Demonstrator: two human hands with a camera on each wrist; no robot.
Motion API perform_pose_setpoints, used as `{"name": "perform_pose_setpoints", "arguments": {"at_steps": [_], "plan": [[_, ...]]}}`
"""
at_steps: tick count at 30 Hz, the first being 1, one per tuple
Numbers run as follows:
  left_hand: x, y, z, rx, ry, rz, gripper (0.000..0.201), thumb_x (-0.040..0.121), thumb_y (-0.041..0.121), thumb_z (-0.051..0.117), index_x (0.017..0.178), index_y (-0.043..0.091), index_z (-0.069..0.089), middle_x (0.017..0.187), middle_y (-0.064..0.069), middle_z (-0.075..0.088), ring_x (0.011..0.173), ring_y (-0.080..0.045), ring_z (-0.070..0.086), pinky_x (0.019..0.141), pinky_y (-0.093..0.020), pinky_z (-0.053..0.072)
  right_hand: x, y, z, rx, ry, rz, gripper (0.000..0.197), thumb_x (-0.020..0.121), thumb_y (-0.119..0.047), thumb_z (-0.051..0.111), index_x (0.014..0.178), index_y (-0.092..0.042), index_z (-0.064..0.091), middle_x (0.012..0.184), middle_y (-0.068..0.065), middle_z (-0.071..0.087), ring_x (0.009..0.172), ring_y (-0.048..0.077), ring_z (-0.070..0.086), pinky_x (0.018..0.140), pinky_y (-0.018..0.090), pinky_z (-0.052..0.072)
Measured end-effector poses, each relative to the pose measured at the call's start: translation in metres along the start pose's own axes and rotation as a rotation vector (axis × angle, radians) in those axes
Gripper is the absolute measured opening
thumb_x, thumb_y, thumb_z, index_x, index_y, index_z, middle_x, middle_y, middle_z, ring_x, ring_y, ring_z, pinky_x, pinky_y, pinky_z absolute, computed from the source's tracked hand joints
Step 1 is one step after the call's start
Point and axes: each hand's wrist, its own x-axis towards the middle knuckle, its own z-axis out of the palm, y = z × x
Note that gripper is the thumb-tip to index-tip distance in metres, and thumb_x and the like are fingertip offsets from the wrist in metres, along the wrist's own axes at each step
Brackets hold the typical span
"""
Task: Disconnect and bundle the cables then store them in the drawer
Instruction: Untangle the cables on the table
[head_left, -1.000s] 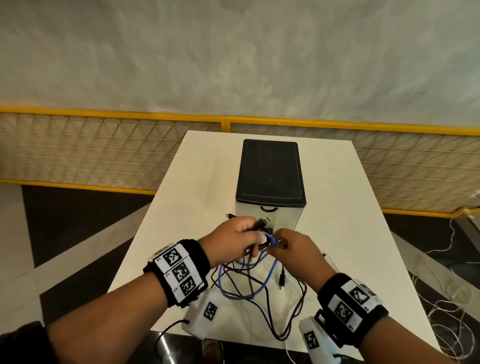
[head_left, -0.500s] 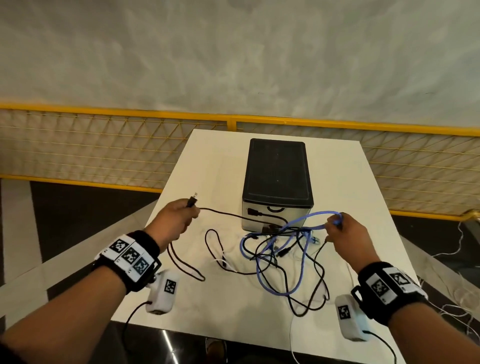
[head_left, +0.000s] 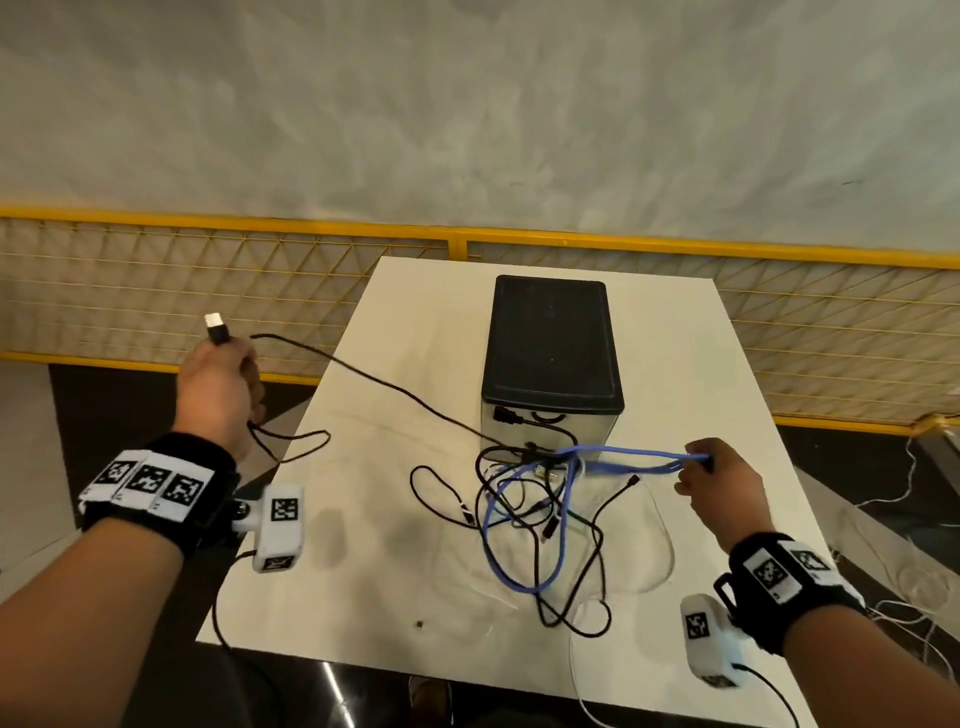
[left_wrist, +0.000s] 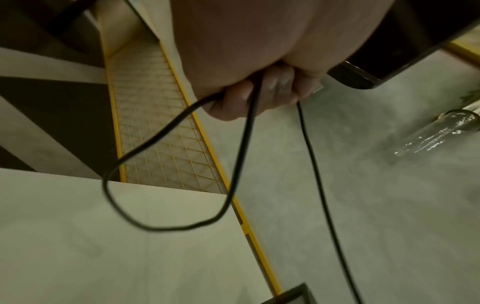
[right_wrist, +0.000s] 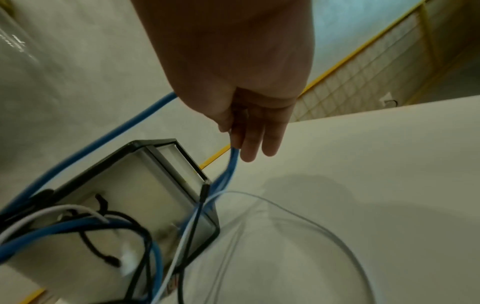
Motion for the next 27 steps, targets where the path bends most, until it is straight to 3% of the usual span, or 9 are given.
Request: {"name": "perform_pose_setpoints", "arguments": {"at_steps": [3, 8, 11, 13, 15, 17, 20, 23, 27], "plan": [[-0.019, -0.006, 0.017, 0.079, -0.239, 0.111, 0.021, 0.094, 0.018, 0.051, 0.074, 0.024, 0.05, 0.051, 0.01, 0.038, 0.041, -0.007, 0.031, 0.038, -0.02, 0.022, -0.007, 0.0, 0.014, -0.046, -0.125, -0.037, 0.028, 0.089, -0.001, 0.055, 0.105, -0.023, 0.061, 0.103, 0.017, 0.071, 0.081, 0.032, 0.071, 0.079, 0.044, 0.057], [-0.056, -0.02, 0.048, 0.097, -0.48, 0.209, 0.025, 0.097, 0.008, 0.048, 0.074, 0.018, 0.052, 0.053, 0.003, 0.038, 0.043, -0.009, 0.029, 0.038, -0.017, 0.02, -0.022, -0.032, 0.027, -0.21, -0.244, -0.133, 0.045, 0.093, -0.008, 0.051, 0.133, -0.028, 0.048, 0.094, 0.012, 0.072, 0.086, 0.031, 0.065, 0.072, 0.032, 0.045], [-0.075, -0.028, 0.053, 0.11, -0.591, 0.275, 0.022, 0.097, 0.009, 0.05, 0.076, 0.015, 0.053, 0.057, 0.001, 0.037, 0.049, -0.012, 0.03, 0.042, -0.02, 0.023, -0.051, -0.071, 0.017, -0.129, -0.182, -0.123, 0.014, 0.091, -0.014, 0.055, 0.102, -0.015, 0.064, 0.077, 0.009, 0.068, 0.073, 0.029, 0.064, 0.066, 0.037, 0.047], [-0.09, -0.032, 0.056, 0.139, -0.681, 0.339, 0.017, 0.094, 0.014, 0.053, 0.077, 0.009, 0.051, 0.058, 0.003, 0.04, 0.051, -0.011, 0.034, 0.045, -0.021, 0.029, -0.083, -0.099, 0.022, 0.122, -0.503, 0.034, 0.028, 0.097, -0.032, 0.054, 0.088, -0.011, 0.069, 0.075, 0.01, 0.067, 0.063, 0.023, 0.062, 0.059, 0.036, 0.049], [-0.106, -0.037, 0.061, 0.23, -0.814, 0.425, 0.015, 0.091, 0.02, 0.055, 0.076, 0.015, 0.054, 0.061, 0.009, 0.046, 0.056, -0.007, 0.041, 0.052, -0.02, 0.036, -0.106, -0.117, 0.039, 0.324, -0.885, 0.263, 0.06, 0.099, -0.054, 0.039, 0.102, -0.002, 0.069, 0.086, 0.017, 0.071, 0.072, 0.025, 0.068, 0.058, 0.031, 0.051], [-0.124, -0.045, 0.066, 0.334, -1.024, 0.453, 0.016, 0.09, 0.021, 0.061, 0.076, 0.028, 0.06, 0.066, 0.013, 0.054, 0.063, -0.001, 0.048, 0.061, -0.021, 0.04, -0.113, -0.125, 0.057, 0.481, -1.063, 0.375, 0.074, 0.096, -0.064, 0.03, 0.108, 0.0, 0.066, 0.097, 0.019, 0.071, 0.082, 0.028, 0.069, 0.066, 0.033, 0.053], [-0.142, -0.065, 0.064, 0.514, -1.266, 0.443, 0.018, 0.088, 0.022, 0.071, 0.076, 0.032, 0.063, 0.072, 0.016, 0.059, 0.069, 0.002, 0.053, 0.067, -0.022, 0.044, -0.103, -0.134, 0.066, 0.772, -0.991, 0.413, 0.057, 0.096, -0.058, 0.039, 0.096, -0.009, 0.068, 0.094, 0.014, 0.07, 0.079, 0.024, 0.065, 0.074, 0.037, 0.05], [-0.141, -0.093, 0.051, 0.722, -1.289, 0.456, 0.028, 0.085, 0.034, 0.07, 0.067, 0.025, 0.051, 0.065, 0.011, 0.048, 0.062, -0.003, 0.045, 0.063, -0.027, 0.039, -0.084, -0.135, 0.053, 0.912, -0.821, 0.426, 0.033, 0.098, -0.039, 0.047, 0.093, -0.012, 0.065, 0.084, 0.008, 0.071, 0.073, 0.02, 0.067, 0.073, 0.037, 0.053], [-0.134, -0.112, 0.027, 0.797, -1.293, 0.319, 0.036, 0.084, 0.034, 0.07, 0.058, 0.037, 0.045, 0.058, 0.014, 0.043, 0.057, -0.002, 0.037, 0.059, -0.025, 0.034, -0.068, -0.127, 0.042, 0.943, -0.674, 0.446, 0.026, 0.101, -0.025, 0.045, 0.095, -0.01, 0.065, 0.08, 0.007, 0.072, 0.07, 0.018, 0.069, 0.069, 0.035, 0.058]]}}
